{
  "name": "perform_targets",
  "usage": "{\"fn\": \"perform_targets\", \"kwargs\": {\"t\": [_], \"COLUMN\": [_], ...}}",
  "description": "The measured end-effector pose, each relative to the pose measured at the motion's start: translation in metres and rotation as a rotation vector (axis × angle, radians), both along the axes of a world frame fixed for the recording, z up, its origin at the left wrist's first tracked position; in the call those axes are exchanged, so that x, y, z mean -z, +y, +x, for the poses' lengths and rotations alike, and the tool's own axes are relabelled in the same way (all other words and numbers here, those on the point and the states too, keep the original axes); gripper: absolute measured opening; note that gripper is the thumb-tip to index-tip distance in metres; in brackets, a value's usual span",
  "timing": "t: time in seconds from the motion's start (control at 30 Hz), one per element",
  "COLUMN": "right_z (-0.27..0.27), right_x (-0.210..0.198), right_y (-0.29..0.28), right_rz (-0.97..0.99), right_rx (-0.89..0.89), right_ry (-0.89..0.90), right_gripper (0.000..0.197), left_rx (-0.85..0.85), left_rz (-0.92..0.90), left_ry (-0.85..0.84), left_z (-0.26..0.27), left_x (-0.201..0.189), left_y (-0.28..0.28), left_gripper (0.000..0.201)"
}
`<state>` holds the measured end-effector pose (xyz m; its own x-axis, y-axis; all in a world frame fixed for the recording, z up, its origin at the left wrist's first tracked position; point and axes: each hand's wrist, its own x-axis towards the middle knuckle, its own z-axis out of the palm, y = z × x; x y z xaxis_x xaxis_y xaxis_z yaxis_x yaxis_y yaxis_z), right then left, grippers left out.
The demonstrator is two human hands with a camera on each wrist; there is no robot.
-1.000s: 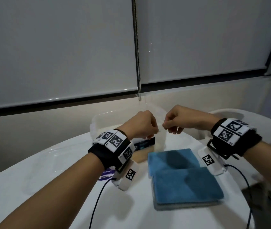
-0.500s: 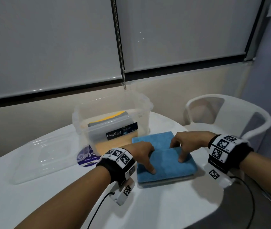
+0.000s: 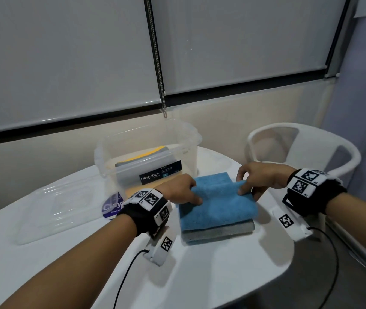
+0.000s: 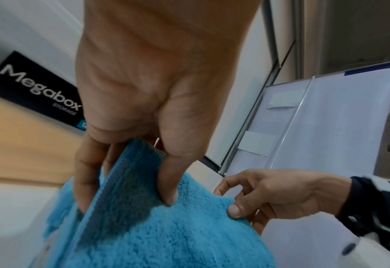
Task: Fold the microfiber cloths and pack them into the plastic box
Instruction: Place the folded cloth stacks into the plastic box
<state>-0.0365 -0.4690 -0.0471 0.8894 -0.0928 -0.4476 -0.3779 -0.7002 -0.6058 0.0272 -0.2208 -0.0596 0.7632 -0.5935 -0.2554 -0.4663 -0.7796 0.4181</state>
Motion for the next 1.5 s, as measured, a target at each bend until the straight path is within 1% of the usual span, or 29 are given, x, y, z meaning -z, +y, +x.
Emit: {"fn": "perform_targets", "kwargs": {"t": [0.07,0.13,0.23,0.3,0.4,0.5,0.57,0.63,0.73,0.83,0.9,0.97,1.07,1.13,1.23,1.33,1.4,1.43,1.5], "right_z": [-0.001,-0.003,-0.007,-0.007,-0.005,-0.001,0.005,0.014,0.029,0.045,0.056,0.066,0.081,0.093,0.116,0.139,0.153,0.159,0.175], "right_x": [0.003,0.008,0.018,0.021,0.013,-0.01,-0.028,-0.049,-0.084,-0.121,-0.14,-0.155,-0.171,-0.177,-0.178,-0.17,-0.161,-0.157,-0.144], "right_y": [0.001,0.003,0.003,0.002,-0.001,-0.002,0.0,0.006,0.021,0.04,0.056,0.073,0.097,0.11,0.121,0.127,0.134,0.14,0.148], "right_rz": [0.021,0.023,0.067,0.118,0.25,0.487,0.645,0.766,0.842,0.889,0.902,0.909,0.909,0.906,0.837,0.745,0.668,0.599,0.388], "right_rx": [0.061,0.068,0.078,0.087,0.079,0.126,0.143,0.147,0.148,0.047,-0.043,-0.137,-0.225,-0.246,-0.205,-0.124,-0.074,-0.047,0.017], "right_ry": [0.012,0.064,0.101,0.092,0.038,-0.055,-0.122,-0.212,-0.368,-0.437,-0.439,-0.42,-0.381,-0.38,-0.423,-0.457,-0.461,-0.474,-0.528], "right_gripper": [0.037,0.04,0.041,0.039,0.035,0.031,0.033,0.035,0.025,0.028,0.032,0.039,0.048,0.044,0.031,0.026,0.014,0.011,0.024], "left_rx": [-0.057,-0.127,-0.194,-0.202,-0.174,-0.143,-0.145,-0.182,-0.258,-0.222,-0.147,-0.074,0.003,-0.007,-0.149,-0.37,-0.488,-0.535,-0.607], "left_rz": [-0.05,-0.131,-0.254,-0.329,-0.416,-0.512,-0.552,-0.625,-0.759,-0.771,-0.733,-0.705,-0.706,-0.745,-0.809,-0.821,-0.898,-0.942,-0.948], "left_ry": [0.043,0.124,0.228,0.272,0.256,0.213,0.173,0.177,0.286,0.544,0.675,0.731,0.773,0.776,0.721,0.545,0.472,0.435,0.302], "left_z": [0.001,0.002,0.002,0.002,0.001,-0.001,-0.001,0.002,0.01,0.012,0.013,0.014,0.016,0.022,0.037,0.059,0.076,0.085,0.099], "left_x": [0.006,0.015,0.02,0.014,-0.01,-0.046,-0.072,-0.092,-0.109,-0.117,-0.116,-0.114,-0.113,-0.113,-0.119,-0.127,-0.13,-0.131,-0.13], "left_y": [0.003,0.006,0.01,0.012,0.016,0.021,0.027,0.036,0.055,0.075,0.087,0.097,0.11,0.121,0.139,0.161,0.174,0.179,0.181], "left_gripper": [0.022,0.022,0.014,0.014,0.013,0.012,0.017,0.025,0.036,0.045,0.051,0.055,0.04,0.038,0.041,0.038,0.038,0.039,0.035]}}
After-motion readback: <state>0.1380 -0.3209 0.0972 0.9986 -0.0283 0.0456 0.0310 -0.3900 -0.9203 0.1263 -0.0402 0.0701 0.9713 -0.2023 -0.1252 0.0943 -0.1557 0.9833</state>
